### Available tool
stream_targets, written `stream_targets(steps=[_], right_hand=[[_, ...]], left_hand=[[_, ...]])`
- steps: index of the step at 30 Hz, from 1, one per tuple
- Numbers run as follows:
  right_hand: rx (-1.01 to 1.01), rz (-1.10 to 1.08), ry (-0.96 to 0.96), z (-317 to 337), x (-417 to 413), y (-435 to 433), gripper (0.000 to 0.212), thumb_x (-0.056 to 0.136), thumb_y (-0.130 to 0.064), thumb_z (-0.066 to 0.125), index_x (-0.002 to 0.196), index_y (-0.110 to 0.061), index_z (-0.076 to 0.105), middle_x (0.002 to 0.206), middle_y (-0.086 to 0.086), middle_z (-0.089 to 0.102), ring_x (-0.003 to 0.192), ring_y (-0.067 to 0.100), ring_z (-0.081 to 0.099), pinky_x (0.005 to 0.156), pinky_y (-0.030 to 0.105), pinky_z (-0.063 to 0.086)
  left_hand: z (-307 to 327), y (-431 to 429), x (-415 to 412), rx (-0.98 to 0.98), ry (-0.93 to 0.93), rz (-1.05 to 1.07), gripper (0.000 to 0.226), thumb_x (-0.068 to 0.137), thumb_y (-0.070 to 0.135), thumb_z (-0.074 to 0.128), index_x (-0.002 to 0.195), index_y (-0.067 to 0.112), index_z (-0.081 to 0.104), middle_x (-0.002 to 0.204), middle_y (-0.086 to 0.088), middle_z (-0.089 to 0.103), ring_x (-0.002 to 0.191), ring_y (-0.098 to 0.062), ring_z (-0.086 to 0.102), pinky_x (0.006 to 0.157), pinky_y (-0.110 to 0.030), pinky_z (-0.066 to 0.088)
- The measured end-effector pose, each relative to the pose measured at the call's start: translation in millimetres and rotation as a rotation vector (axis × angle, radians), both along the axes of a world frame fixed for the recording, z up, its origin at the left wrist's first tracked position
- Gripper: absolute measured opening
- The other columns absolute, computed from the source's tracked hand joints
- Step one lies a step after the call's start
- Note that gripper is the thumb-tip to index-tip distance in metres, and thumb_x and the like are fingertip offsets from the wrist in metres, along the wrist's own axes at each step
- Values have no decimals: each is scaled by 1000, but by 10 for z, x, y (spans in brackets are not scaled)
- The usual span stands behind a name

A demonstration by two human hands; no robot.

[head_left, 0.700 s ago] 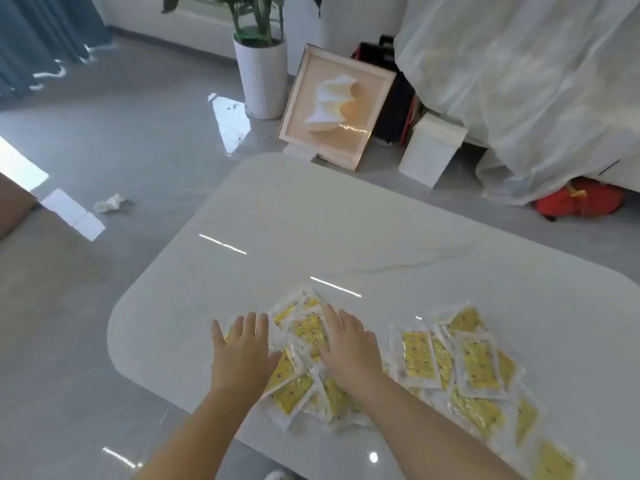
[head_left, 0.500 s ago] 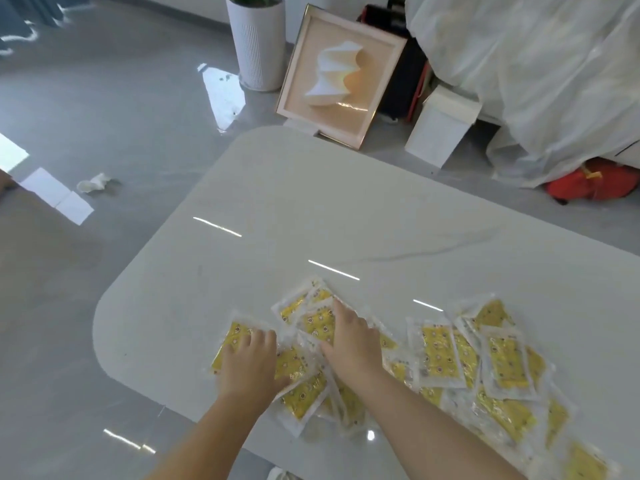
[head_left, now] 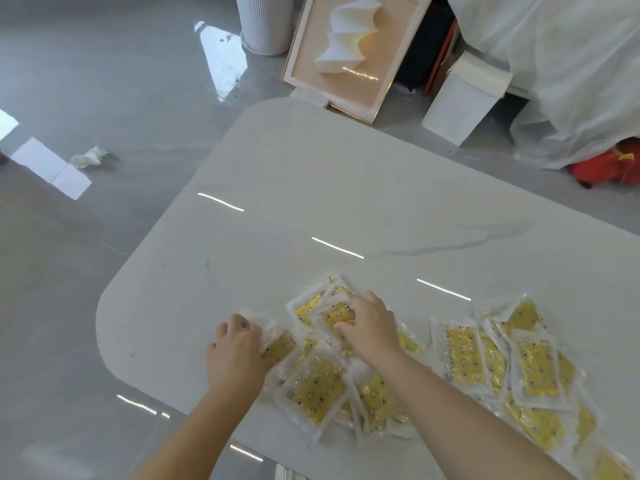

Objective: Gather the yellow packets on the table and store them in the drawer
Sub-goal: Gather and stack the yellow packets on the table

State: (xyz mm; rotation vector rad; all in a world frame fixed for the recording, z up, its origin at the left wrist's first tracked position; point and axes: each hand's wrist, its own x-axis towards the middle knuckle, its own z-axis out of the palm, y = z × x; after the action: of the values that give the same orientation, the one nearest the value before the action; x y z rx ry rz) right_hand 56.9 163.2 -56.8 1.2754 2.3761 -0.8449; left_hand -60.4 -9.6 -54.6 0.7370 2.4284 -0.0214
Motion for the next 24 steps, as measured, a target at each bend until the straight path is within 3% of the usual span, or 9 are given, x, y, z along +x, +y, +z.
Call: stream_targets(steps=[2,3,7,12,15,17,20,22,24], right_hand=[[26,57,-35,14,-14,81,40,88,-35,64,123,-19,56,132,-2,43,116,19,45,98,36,40],[23,68,-56,12,-30,107,44,88,-35,63,127,-19,54,135,-1,41,120,19,44,100,37,39],[50,148,-117,4,-110,171,33,90,-35,61,119,-21,55,128,0,47,113,21,48,95,36,37],[78,212,-52,67,-100,254,25,93,-33,61,112,-19,56,117,1,51,105,22,51,93,33,42],[45,292,-34,148,-105,304,31,92,-31,61,120,-19,56,117,-2,62,112,22,54,94,34,41],[-96,182,22,222,-125,378,36,91,-28,62,124,-18,55,118,-4,63,111,22,56,94,34,44],[-267,-113,152,328,-220,603,23,88,-25,65,106,-15,56,96,-4,58,88,14,56,74,25,47],[-293,-251,210,362,-340,818,19,87,-25,67,95,-16,52,91,-5,57,81,11,56,65,22,46],[-299,-372,262,343,-474,1046,20,86,-25,69,93,-18,52,88,-6,58,82,12,61,65,22,49]], left_hand=[[-22,-62,-18,20,-39,178,37,82,35,69,114,18,60,141,-7,33,125,-29,38,91,-33,44],[-41,-70,-14,30,-56,245,37,82,30,69,114,16,59,139,-10,33,122,-32,39,88,-34,47],[-129,2,-7,57,-54,345,29,78,24,71,102,15,58,104,-3,40,86,-25,51,70,-33,47],[-42,130,-121,-53,-51,231,22,81,31,64,87,22,45,76,6,54,77,-21,53,65,-30,38],[103,205,-247,17,-109,314,25,79,28,66,77,21,43,74,3,57,69,-19,54,58,-29,41],[260,293,-365,97,-158,422,32,80,25,69,72,18,39,72,-2,53,62,-17,49,49,-27,35],[444,489,-577,200,-181,549,37,84,24,71,74,13,37,75,-4,48,60,-15,42,48,-28,30],[480,690,-722,267,-217,599,31,85,25,70,87,11,42,86,-6,51,64,-15,46,49,-28,34],[476,956,-851,345,-271,654,39,86,25,69,112,12,43,98,-5,52,72,-17,51,52,-28,39]])
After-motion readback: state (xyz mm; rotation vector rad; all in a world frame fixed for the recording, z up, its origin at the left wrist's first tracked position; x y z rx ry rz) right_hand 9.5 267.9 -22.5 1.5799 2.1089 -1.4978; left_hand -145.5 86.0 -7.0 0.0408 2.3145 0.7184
